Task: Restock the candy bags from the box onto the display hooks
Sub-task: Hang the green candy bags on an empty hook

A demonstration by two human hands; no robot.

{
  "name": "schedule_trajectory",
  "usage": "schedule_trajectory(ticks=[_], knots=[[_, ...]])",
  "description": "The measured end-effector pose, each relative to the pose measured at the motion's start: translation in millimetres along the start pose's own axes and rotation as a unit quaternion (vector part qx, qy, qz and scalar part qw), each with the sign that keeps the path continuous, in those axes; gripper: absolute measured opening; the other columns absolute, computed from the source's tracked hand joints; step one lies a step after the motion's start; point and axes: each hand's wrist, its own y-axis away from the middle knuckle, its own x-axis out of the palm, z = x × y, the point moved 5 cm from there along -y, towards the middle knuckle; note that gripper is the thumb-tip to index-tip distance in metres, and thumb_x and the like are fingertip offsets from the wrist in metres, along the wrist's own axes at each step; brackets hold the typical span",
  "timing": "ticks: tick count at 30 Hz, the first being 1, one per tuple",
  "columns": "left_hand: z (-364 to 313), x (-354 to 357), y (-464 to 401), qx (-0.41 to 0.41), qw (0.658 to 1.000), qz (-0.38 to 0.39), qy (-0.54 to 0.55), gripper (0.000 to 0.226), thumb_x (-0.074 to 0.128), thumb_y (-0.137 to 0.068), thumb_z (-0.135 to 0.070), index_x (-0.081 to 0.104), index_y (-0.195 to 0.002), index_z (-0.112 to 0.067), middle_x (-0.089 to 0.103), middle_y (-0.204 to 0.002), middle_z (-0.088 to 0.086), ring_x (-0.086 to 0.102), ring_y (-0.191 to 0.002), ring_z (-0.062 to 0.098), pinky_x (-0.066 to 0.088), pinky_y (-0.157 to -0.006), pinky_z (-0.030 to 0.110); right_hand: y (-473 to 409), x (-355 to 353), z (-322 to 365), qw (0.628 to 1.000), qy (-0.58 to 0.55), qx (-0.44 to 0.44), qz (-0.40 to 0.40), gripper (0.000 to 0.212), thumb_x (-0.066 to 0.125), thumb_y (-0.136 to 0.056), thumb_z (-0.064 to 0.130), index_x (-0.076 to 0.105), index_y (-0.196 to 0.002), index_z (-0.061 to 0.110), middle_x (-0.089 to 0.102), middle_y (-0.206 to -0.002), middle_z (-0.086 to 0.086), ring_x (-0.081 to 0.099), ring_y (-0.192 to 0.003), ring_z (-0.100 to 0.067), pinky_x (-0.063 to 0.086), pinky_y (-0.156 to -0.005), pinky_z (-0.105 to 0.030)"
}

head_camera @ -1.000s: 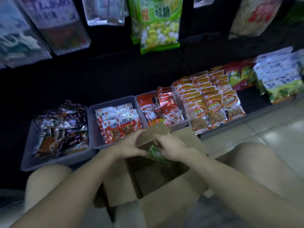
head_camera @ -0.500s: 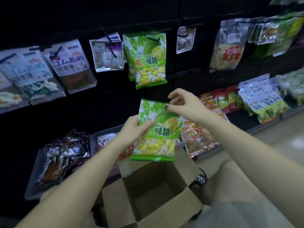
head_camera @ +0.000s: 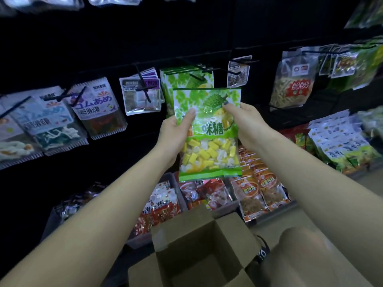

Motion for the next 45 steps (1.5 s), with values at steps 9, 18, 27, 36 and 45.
schedule_trajectory(ticks=[9, 18, 27, 36, 45], knots=[[-16.3, 10.5, -37.4, -0.041, 0.999, -0.003, 0.033, 0.094, 0.057, -0.096, -0.065, 0.029, -0.159, -0.001, 0.034, -0.166, 0.01, 0.034, -0.152, 0.026, 0.032, -0.121, 0.044, -48.7, 5.2, 16.3, 0.999, 0.002, 0.033, -0.038, 0.012, 0.062, -0.101, 0.026, 0.064, -0.097, 0.015, 0.067, -0.091, -0.006, 0.067, -0.08, -0.024, 0.054, -0.072, -0.033], [-8.3, 8.6, -51.6, -0.056, 0.998, -0.017, 0.01, 0.092, 0.058, -0.097, -0.064, 0.035, -0.152, 0.007, 0.041, -0.16, 0.018, 0.044, -0.144, 0.028, 0.037, -0.119, 0.047, -64.0, 8.6, 13.1, 0.998, 0.004, 0.05, -0.041, 0.023, 0.063, -0.1, 0.027, 0.068, -0.112, 0.008, 0.073, -0.102, -0.011, 0.073, -0.096, -0.033, 0.058, -0.086, -0.043], [-6.2, 9.8, -62.3, -0.061, 0.998, -0.022, 0.006, 0.098, 0.056, -0.098, -0.063, 0.022, -0.156, 0.008, 0.031, -0.164, 0.02, 0.037, -0.149, 0.031, 0.032, -0.122, 0.051, -76.9, 11.8, 12.6, 0.998, 0.014, 0.055, -0.031, 0.031, 0.064, -0.101, 0.029, 0.067, -0.122, 0.007, 0.073, -0.11, -0.009, 0.072, -0.098, -0.027, 0.058, -0.08, -0.038], [8.4, 5.7, -94.9, -0.053, 0.996, -0.065, -0.042, 0.067, 0.049, -0.105, -0.053, 0.041, -0.154, -0.008, 0.048, -0.153, 0.005, 0.045, -0.142, 0.024, 0.042, -0.094, 0.025, -120.1, 21.7, 3.4, 0.998, 0.048, 0.04, -0.002, 0.034, 0.07, -0.097, 0.035, 0.069, -0.114, 0.006, 0.07, -0.117, -0.007, 0.064, -0.109, -0.022, 0.046, -0.111, -0.043], [22.7, -1.1, -117.8, -0.034, 0.989, -0.094, -0.108, 0.069, 0.049, -0.101, -0.061, 0.048, -0.149, -0.011, 0.055, -0.149, 0.008, 0.052, -0.137, 0.028, 0.046, -0.113, 0.048, -150.2, 35.1, -2.4, 0.998, 0.054, -0.015, -0.037, 0.03, 0.068, -0.096, 0.041, 0.051, -0.091, 0.017, 0.05, -0.094, -0.008, 0.052, -0.087, -0.021, 0.04, -0.085, -0.035]])
